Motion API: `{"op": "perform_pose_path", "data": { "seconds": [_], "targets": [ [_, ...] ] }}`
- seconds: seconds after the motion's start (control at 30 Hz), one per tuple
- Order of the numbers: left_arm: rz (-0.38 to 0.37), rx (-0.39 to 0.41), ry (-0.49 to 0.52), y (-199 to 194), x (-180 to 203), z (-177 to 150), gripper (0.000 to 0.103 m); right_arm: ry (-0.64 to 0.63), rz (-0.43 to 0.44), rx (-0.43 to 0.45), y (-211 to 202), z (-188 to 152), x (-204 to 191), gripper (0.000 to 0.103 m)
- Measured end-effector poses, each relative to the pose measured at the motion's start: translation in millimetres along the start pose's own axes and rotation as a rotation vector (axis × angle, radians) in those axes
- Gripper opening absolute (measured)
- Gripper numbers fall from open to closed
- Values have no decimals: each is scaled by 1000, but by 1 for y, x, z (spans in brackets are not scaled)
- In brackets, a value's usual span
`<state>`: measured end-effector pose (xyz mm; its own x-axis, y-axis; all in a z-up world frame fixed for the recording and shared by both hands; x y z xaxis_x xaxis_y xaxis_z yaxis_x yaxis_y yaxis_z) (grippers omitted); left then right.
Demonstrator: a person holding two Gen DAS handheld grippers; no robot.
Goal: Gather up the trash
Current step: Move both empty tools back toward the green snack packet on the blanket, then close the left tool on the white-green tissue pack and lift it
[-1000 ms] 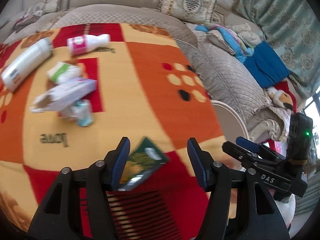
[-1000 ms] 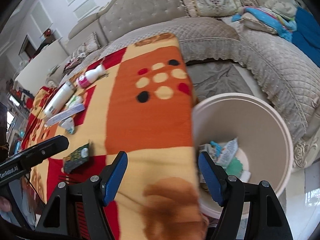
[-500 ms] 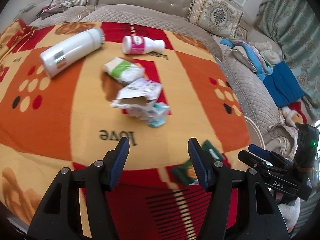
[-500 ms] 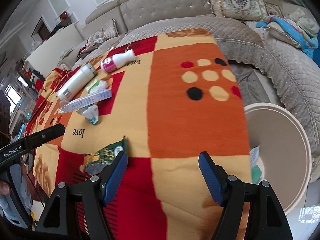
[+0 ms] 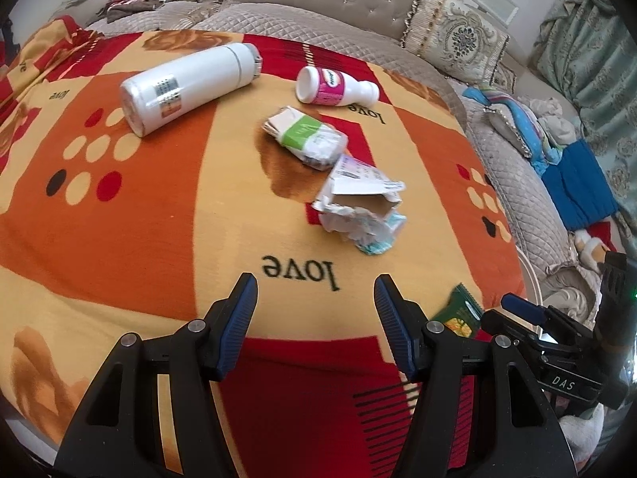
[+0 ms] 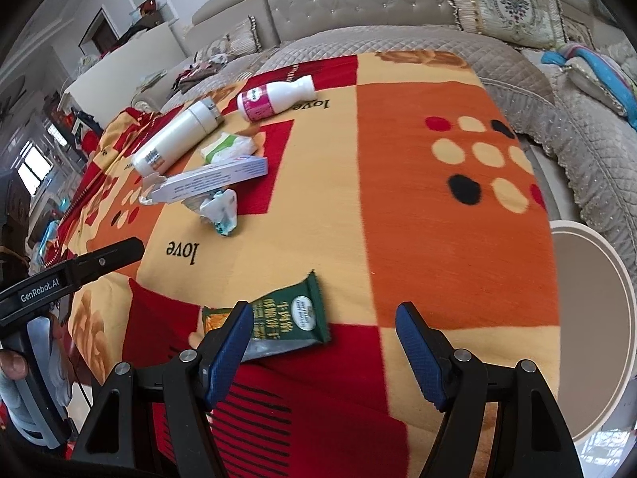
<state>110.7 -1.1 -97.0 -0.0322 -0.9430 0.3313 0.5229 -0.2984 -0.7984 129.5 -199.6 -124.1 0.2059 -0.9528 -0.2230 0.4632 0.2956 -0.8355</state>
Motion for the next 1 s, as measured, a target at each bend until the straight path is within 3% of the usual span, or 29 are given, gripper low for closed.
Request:
{"op": "perform_pose_path", "data": {
  "seconds": [0.63, 1.0],
  "targets": [
    [35, -1, -40, 5, -32, 11, 60, -22, 10, -31, 16, 3, -15, 72],
    [69, 15, -88, 19, -53, 61, 60, -13, 15, -33, 14, 4, -7, 72]
  ]
}}
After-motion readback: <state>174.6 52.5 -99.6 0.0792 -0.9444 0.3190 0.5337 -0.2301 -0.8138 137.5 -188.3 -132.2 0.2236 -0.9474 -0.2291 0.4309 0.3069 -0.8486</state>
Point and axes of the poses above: each gripper's, at about its wrist camera, not at the fingertips, and y roughly the way its jaws point, x to its right, z to its top, the point moved 5 cm from there along y, roughly the way its jaws point, and after that the axes turned 3 degrees about -z, right-handed, at the moved point
